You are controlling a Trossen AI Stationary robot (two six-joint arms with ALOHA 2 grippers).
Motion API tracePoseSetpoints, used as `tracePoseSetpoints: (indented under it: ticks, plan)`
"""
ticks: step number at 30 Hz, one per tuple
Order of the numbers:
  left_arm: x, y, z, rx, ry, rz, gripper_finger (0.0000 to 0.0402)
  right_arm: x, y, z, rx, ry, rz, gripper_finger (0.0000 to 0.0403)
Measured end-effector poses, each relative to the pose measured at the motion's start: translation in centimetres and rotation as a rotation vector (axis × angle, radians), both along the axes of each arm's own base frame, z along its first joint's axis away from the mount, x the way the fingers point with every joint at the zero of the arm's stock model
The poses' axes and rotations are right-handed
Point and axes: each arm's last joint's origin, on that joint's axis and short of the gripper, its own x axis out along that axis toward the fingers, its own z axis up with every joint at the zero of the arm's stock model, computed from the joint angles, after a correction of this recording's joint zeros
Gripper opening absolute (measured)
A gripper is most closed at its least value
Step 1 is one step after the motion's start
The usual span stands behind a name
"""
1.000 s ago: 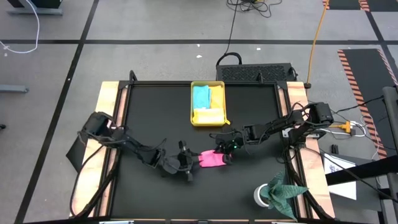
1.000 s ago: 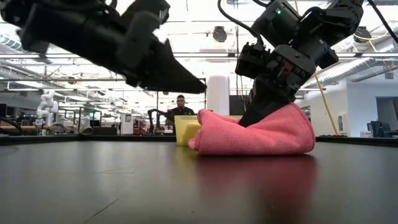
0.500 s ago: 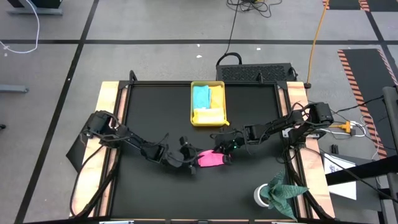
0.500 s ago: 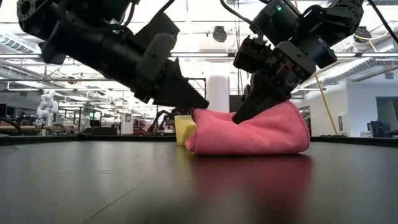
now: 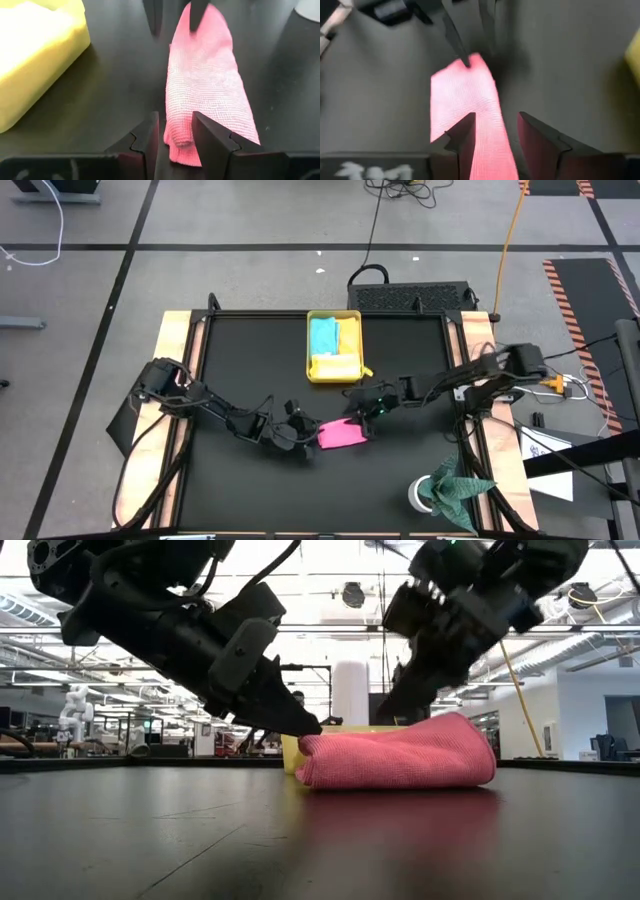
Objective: Fold microfiber towels
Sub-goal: Fold the pink towel
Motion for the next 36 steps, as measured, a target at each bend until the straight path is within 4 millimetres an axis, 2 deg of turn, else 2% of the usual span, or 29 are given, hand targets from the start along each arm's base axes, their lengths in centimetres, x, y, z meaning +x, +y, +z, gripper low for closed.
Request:
tracePoseSetpoints:
  ticks: [5, 8, 11, 15, 19, 24, 27, 32, 36]
  plan:
    - [0.0, -0.4, 0.8, -0.012, -0.052, 0.0, 0.0122, -1.3, 0.4, 2.7, 0.012, -0.043, 0.005, 0.0138]
    - [0.2, -0.5, 1.3, -0.009, -0.094, -0.016, 0.0122, -1.7, 1.1, 2.8, 0.026, -0.074, 0.025, 0.0111]
    - [0.5, -0.4, 1.6, -0.008, -0.13, -0.025, 0.0122, -2.2, 1.6, 1.1, 0.031, -0.029, 0.026, 0.0068]
    - [0.5, 0.3, 1.3, -0.002, -0.093, -0.021, 0.0122, -2.8, 1.4, -1.7, 0.044, -0.007, -0.047, 0.001]
    - [0.6, 1.1, 0.3, 0.004, -0.039, 0.006, 0.0122, -3.4, 1.4, -3.9, 0.053, 0.028, -0.053, 0.0012]
    - [0.8, 1.6, -1.6, -0.022, 0.021, 0.002, 0.0122, -3.0, 1.4, -4.7, 0.064, 0.02, -0.062, 0.0002]
    - [0.6, 1.5, -1.7, -0.035, 0.042, 0.011, 0.0122, -3.0, 1.4, -4.3, 0.067, -0.003, -0.061, 0.0003]
    - [-0.2, 0.6, 0.5, -0.013, 0.027, 0.018, 0.0122, -3.3, 1.4, -2.7, 0.072, -0.051, -0.055, 0.0001]
    - [-0.4, -0.1, 1.2, -0.016, 0.001, 0.001, 0.0122, -3.6, 2.0, -1.5, 0.049, -0.102, -0.01, 0.0004]
